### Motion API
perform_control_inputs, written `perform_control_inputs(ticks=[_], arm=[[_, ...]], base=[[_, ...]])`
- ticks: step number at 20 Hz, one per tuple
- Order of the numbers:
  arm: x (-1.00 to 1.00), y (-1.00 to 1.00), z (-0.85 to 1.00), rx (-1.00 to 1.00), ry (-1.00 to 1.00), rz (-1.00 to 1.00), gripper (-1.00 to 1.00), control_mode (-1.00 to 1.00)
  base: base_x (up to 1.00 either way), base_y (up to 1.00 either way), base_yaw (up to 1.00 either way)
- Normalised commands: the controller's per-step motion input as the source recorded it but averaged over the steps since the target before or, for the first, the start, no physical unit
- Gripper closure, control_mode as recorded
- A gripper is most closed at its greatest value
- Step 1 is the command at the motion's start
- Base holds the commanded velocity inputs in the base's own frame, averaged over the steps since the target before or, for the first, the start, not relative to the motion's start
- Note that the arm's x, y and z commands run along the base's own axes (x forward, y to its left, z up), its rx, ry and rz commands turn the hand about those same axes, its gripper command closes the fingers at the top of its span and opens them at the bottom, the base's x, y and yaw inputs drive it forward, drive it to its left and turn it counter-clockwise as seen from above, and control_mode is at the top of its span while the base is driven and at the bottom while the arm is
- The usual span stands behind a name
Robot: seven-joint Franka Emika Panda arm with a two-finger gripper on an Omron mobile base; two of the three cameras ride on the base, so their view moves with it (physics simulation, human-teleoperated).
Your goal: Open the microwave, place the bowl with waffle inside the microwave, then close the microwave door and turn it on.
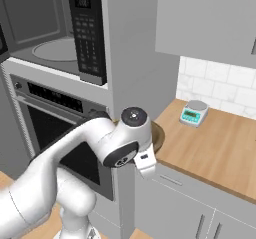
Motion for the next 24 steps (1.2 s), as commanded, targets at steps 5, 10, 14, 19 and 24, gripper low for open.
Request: perform_control_inputs(ticks=[5, 10, 14, 19, 24], arm=[[-0.89, 0.33, 0.67, 0.0, 0.0, -0.14, 1.0, -1.0], [-0.63, 0.6, 0.71, 0.0, -0.1, -0.08, 1.0, -1.0], [-0.38, 0.8, 0.63, 0.0, -0.18, -0.01, 1.0, -1.0], [-0.11, 0.91, 0.5, 0.0, -0.16, 0.0, 1.0, -1.0], [0.0, 0.99, 0.45, 0.0, -0.08, 0.03, 1.0, -1.0]], base=[[0.0, 0.0, 0.0], [0.0, 0.0, 0.0], [0.0, 0.0, 0.0], [0.0, 0.0, 0.0], [0.0, 0.0, 0.0]])
